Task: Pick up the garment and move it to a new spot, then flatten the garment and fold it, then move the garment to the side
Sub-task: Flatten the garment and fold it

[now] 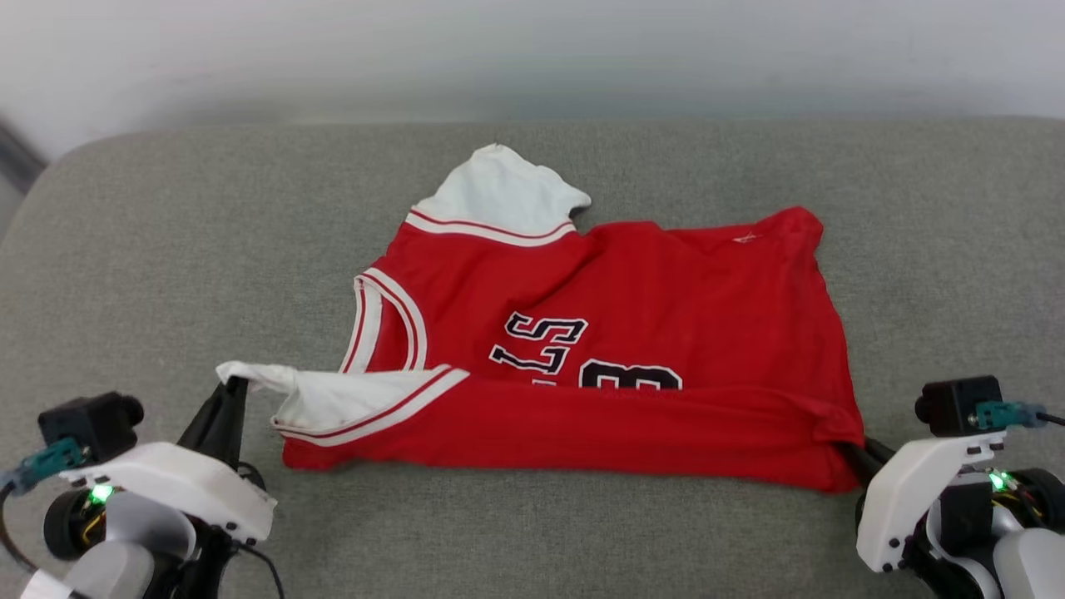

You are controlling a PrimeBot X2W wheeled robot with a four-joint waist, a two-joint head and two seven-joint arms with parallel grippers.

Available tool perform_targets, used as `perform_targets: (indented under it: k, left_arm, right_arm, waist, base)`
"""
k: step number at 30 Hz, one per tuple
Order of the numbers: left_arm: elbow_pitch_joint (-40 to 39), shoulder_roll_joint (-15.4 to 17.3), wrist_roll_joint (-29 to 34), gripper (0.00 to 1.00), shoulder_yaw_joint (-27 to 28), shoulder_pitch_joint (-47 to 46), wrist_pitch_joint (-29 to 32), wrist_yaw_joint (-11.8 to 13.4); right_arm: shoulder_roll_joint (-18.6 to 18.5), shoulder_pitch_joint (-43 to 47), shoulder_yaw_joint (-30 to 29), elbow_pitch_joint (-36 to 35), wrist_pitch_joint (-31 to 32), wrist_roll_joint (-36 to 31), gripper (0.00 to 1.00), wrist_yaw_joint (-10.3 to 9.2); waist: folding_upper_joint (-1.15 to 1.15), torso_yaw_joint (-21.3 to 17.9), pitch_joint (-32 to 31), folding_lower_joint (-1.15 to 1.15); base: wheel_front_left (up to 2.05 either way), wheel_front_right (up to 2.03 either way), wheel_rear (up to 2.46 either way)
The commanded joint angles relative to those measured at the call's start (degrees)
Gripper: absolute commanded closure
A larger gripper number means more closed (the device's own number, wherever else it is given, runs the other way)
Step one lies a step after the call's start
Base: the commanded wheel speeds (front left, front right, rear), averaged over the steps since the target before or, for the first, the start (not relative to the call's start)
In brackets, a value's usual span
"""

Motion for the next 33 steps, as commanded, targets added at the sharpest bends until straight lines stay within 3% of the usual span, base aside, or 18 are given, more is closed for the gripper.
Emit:
perform_targets:
  k: [1, 12, 15, 16, 17, 18, 19, 25, 28, 33]
  left_arm:
    - [1.71, -0.54, 0.53, 1.00, -0.51, -2.09, 0.28, -0.78]
    - [17.39, -4.41, -0.06, 1.00, -4.99, -12.88, 3.79, -7.34]
    - [20.76, -5.42, -0.64, 1.00, -6.26, -14.24, 5.43, -8.59]
    - [20.76, -5.42, -0.64, 1.00, -6.26, -14.24, 5.43, -8.59]
    - [21.55, -5.69, -0.69, 0.85, -6.44, -14.55, 5.69, -9.09]
    - [22.29, -5.86, -0.82, 0.62, -6.57, -14.91, 5.77, -9.36]
    - [22.85, -5.85, -0.60, 0.01, -6.58, -15.25, 5.48, -9.37]
    - [24.64, -4.97, -0.21, 0.00, -6.50, -15.77, 5.32, -9.64]
    - [23.81, -3.33, -0.26, 0.00, -6.29, -15.75, 6.53, -9.12]
    - [20.21, 1.47, -0.59, 0.00, -6.28, -15.30, 12.30, -8.15]
  right_arm:
    - [0.12, -1.56, 0.30, 0.24, 0.02, -0.54, 1.00, -0.10]
    - [-0.47, -6.09, 2.73, 5.31, -1.80, -2.88, 1.00, -0.11]
    - [-0.27, -6.16, 2.99, 7.19, -2.29, -2.44, 0.53, -0.12]
    - [-0.27, -6.16, 2.99, 7.19, -2.29, -2.44, 0.53, -0.12]
    - [-0.23, -6.19, 3.12, 7.56, -2.71, -2.25, 0.09, -0.12]
    - [-0.20, -6.15, 3.29, 7.78, -3.33, -2.02, 0.00, -0.12]
    - [-0.18, -6.10, 3.29, 7.67, -4.27, -1.99, 0.00, -0.11]
    - [-0.66, -5.14, 3.50, 4.83, -14.60, -2.72, 0.00, -0.08]
    - [-1.04, -4.20, 3.10, 3.94, -18.65, -5.43, 0.00, -0.08]
    - [1.63, -2.44, 1.28, 2.55, -21.61, -7.82, 0.00, -0.08]
  waist:
    - [0.00, -0.35, 2.42, 0.00]
    - [0.00, -0.79, 7.24, 0.00]
    - [0.00, -1.01, 7.03, 0.00]
    - [0.00, -1.01, 7.03, 0.00]
    - [0.00, -1.10, 6.77, 0.00]
    - [0.00, -1.16, 6.38, 0.00]
    - [0.00, -1.24, 5.97, 0.00]
    - [0.00, -1.33, 2.68, 0.00]
    - [0.00, -1.54, 1.04, 0.00]
    - [0.00, -2.22, -1.51, 0.00]
  base:
    - [0.00, 0.00, 0.00]
    - [0.00, 0.00, 0.00]
    - [0.00, 0.00, 0.00]
    - [0.00, 0.00, 0.00]
    - [0.00, 0.00, 0.00]
    - [0.00, 0.00, 0.00]
    - [0.00, 0.00, 0.00]
    - [0.00, 0.00, 0.00]
    - [0.00, 0.00, 0.00]
    - [0.00, 0.00, 0.00]
